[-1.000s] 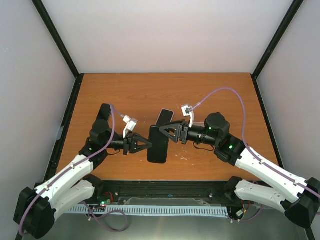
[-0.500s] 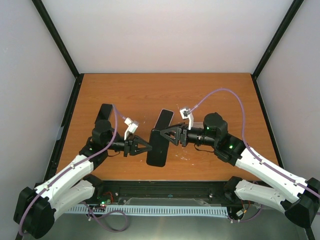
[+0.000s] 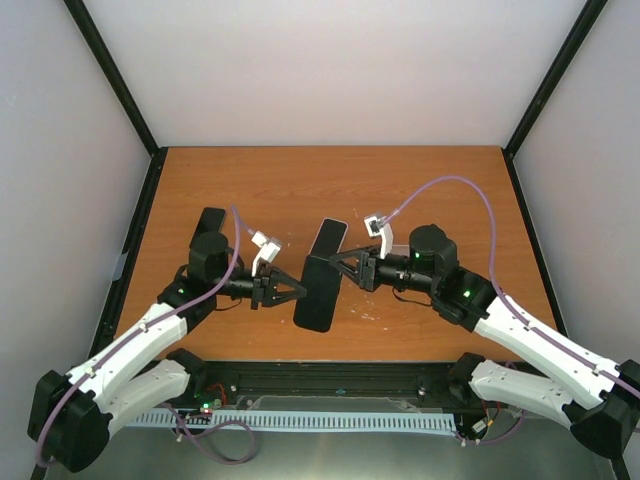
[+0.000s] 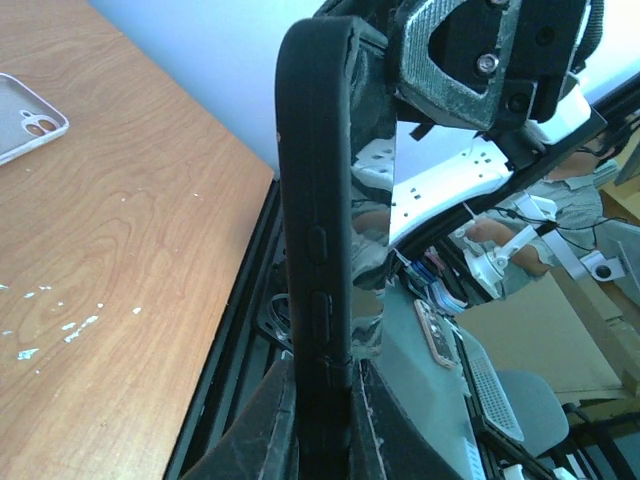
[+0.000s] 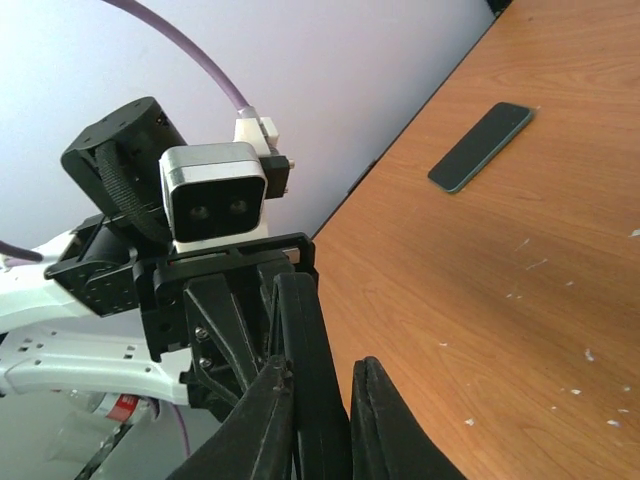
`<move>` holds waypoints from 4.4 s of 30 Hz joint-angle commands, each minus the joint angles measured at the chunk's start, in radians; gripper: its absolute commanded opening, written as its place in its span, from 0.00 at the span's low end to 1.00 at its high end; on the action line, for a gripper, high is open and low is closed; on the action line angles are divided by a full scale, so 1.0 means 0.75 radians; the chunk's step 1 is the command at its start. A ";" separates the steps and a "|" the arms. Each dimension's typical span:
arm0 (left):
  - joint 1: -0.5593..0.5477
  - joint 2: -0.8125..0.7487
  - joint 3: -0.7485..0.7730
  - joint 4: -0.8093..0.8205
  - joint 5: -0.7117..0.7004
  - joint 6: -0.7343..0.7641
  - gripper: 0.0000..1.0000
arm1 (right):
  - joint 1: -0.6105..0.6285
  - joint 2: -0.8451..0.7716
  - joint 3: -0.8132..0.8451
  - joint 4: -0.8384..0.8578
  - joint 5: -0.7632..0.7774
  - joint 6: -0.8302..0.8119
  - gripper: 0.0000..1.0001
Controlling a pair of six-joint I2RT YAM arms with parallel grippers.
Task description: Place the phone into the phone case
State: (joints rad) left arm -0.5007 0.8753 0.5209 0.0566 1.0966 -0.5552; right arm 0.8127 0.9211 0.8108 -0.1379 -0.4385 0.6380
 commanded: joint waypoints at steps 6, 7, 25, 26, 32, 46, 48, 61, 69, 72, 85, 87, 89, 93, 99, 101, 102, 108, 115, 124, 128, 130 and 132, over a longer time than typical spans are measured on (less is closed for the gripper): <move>0.012 0.071 0.062 0.039 -0.204 -0.063 0.00 | 0.010 -0.020 -0.007 -0.002 0.052 0.098 0.46; 0.011 0.066 0.053 0.080 -0.204 -0.101 0.00 | 0.011 -0.029 -0.029 0.015 0.054 0.109 0.55; 0.011 -0.024 -0.029 0.607 -0.362 -0.547 0.00 | 0.011 -0.016 -0.379 0.498 -0.113 0.395 0.70; 0.011 -0.026 -0.025 0.592 -0.368 -0.539 0.00 | 0.011 -0.017 -0.391 0.520 -0.111 0.403 0.64; 0.011 -0.014 -0.016 0.533 -0.377 -0.505 0.00 | 0.010 0.002 -0.399 0.544 -0.109 0.426 0.38; 0.011 0.025 0.042 0.196 -0.523 -0.256 0.00 | 0.010 0.026 -0.403 0.436 -0.019 0.503 0.03; 0.011 0.028 0.044 0.188 -0.512 -0.258 0.00 | 0.010 0.038 -0.398 0.420 -0.007 0.503 0.05; 0.011 0.204 0.001 0.042 -0.508 -0.187 0.00 | 0.011 -0.046 -0.314 -0.073 0.378 0.363 0.90; 0.013 0.561 0.034 0.061 -0.373 -0.175 0.00 | 0.011 -0.032 -0.288 -0.210 0.489 0.373 1.00; 0.013 0.663 0.056 0.020 -0.375 -0.154 0.00 | 0.010 -0.030 -0.290 -0.228 0.504 0.374 1.00; 0.014 0.824 0.047 0.012 -0.377 -0.157 0.01 | 0.007 -0.050 -0.293 -0.236 0.517 0.343 1.00; 0.015 0.838 0.048 -0.003 -0.393 -0.151 0.04 | 0.009 -0.042 -0.292 -0.236 0.521 0.345 1.00; 0.015 0.845 0.051 -0.036 -0.424 -0.144 0.11 | 0.009 -0.029 -0.290 -0.236 0.522 0.344 1.00; 0.013 0.847 0.068 -0.120 -0.515 -0.115 0.32 | 0.007 0.012 -0.286 -0.233 0.504 0.336 1.00; 0.014 0.805 0.104 -0.204 -0.620 -0.102 0.50 | 0.008 0.070 -0.285 -0.226 0.477 0.312 0.97; 0.014 0.790 0.118 -0.216 -0.634 -0.104 0.54 | 0.009 0.089 -0.288 -0.214 0.466 0.296 0.90; 0.013 0.781 0.123 -0.217 -0.638 -0.108 0.56 | 0.008 0.101 -0.291 -0.203 0.458 0.288 0.86; 0.014 0.746 0.160 -0.212 -0.679 -0.129 0.77 | 0.009 0.226 -0.284 -0.144 0.404 0.263 0.43; 0.102 0.667 0.202 -0.241 -0.731 -0.162 0.99 | 0.009 0.496 -0.250 0.115 0.246 0.262 0.06; 0.455 0.643 0.392 -0.473 -1.003 0.022 1.00 | 0.009 0.839 -0.011 0.127 0.310 0.152 0.03; 0.554 0.714 0.497 -0.527 -1.070 0.079 1.00 | 0.009 0.963 0.069 0.080 0.369 0.118 0.03; 0.581 0.733 0.529 -0.534 -1.102 0.093 1.00 | 0.006 1.010 0.065 0.090 0.386 0.114 0.03; 0.606 0.747 0.556 -0.530 -1.125 0.098 0.99 | 0.005 1.061 0.062 0.108 0.385 0.110 0.03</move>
State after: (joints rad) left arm -0.0750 1.4136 0.8783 -0.2943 0.3199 -0.5377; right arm 0.8188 1.6535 0.8566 -0.0536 -0.1932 0.7536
